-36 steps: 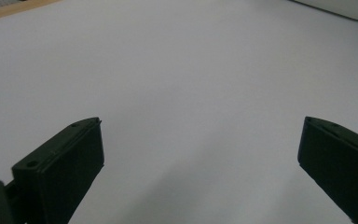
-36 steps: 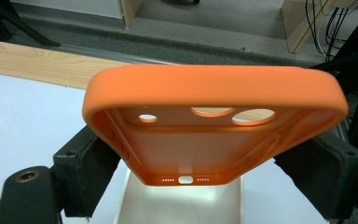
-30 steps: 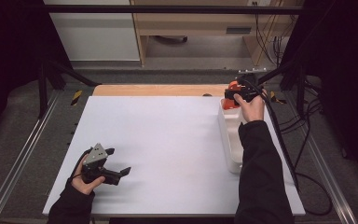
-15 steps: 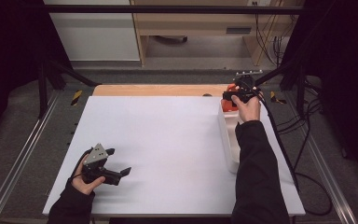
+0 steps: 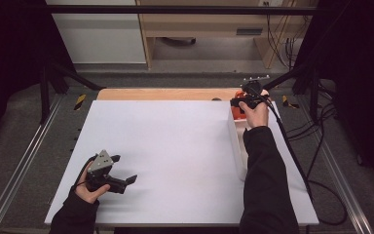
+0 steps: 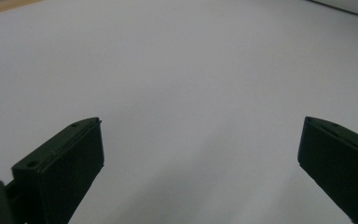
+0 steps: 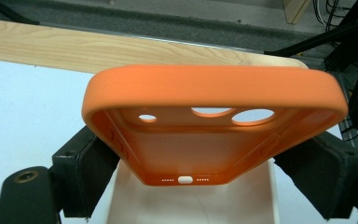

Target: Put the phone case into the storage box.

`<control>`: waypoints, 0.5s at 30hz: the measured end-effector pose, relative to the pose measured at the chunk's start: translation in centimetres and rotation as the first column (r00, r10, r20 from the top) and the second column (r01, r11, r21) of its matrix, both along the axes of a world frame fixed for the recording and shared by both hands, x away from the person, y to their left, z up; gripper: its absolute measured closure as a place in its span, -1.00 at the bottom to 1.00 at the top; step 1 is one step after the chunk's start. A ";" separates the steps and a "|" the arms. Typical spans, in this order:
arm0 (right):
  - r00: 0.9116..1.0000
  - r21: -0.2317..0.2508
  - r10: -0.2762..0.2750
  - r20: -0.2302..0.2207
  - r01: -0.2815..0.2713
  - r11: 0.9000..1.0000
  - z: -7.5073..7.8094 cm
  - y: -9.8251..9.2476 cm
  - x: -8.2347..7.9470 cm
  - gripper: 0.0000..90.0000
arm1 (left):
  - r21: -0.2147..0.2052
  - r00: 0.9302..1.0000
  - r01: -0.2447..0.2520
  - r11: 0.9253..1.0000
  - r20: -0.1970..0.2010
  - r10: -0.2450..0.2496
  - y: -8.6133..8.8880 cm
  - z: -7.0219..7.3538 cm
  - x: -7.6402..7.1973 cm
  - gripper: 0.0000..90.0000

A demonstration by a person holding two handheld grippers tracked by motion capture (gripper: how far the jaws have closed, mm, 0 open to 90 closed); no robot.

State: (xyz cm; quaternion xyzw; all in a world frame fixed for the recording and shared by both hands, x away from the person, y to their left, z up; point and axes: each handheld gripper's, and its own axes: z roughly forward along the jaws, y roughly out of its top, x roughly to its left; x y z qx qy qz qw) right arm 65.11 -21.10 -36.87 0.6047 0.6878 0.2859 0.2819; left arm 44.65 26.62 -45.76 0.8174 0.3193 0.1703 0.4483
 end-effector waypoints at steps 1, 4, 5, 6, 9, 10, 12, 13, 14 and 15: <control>1.000 0.000 -0.002 0.000 0.002 1.000 -0.2 0.0 0.1 -0.66 | 0.000 1.000 0.000 1.000 -0.001 0.000 0.0 0.0 0.0 -1.00; 1.000 0.002 -0.004 -0.010 0.004 1.000 -0.6 0.1 0.3 -0.66 | 0.002 1.000 0.001 1.000 -0.001 -0.001 0.0 0.0 0.0 -1.00; 1.000 0.002 -0.005 -0.014 0.005 1.000 -0.7 0.2 0.4 -0.66 | 0.000 1.000 0.000 1.000 0.000 0.000 0.0 0.0 0.0 -1.00; 1.000 0.000 -0.005 -0.018 0.005 1.000 -0.9 0.3 0.4 -0.66 | 0.000 1.000 0.000 1.000 0.000 0.000 0.0 0.0 0.0 -1.00; 1.000 0.004 -0.014 -0.020 0.014 1.000 -1.2 0.2 0.5 -0.66 | 0.003 1.000 0.001 1.000 -0.002 -0.001 0.0 0.0 0.0 -1.00; 1.000 0.001 -0.016 -0.024 0.016 1.000 -1.3 0.2 0.6 -0.66 | 0.000 1.000 0.000 1.000 -0.002 0.000 0.0 0.0 0.0 -1.00; 0.999 0.004 -0.022 -0.028 0.022 1.000 -1.5 0.1 0.6 -0.66 | 0.001 1.000 0.001 1.000 -0.003 -0.001 0.0 0.0 0.0 -1.00; 0.999 0.002 -0.023 -0.031 0.023 1.000 -1.6 0.1 0.6 -0.66 | 0.001 1.000 0.001 1.000 -0.003 -0.001 0.0 0.0 0.0 -1.00; 0.999 0.002 -0.025 -0.030 0.025 1.000 -1.7 0.1 0.7 -0.66 | 0.001 1.000 0.001 1.000 -0.003 -0.001 -0.1 0.0 0.0 -1.00; 0.999 0.004 -0.024 -0.029 0.025 1.000 -1.8 0.0 0.7 -0.66 | 0.002 1.000 0.001 1.000 -0.003 -0.001 -0.1 0.0 0.0 -1.00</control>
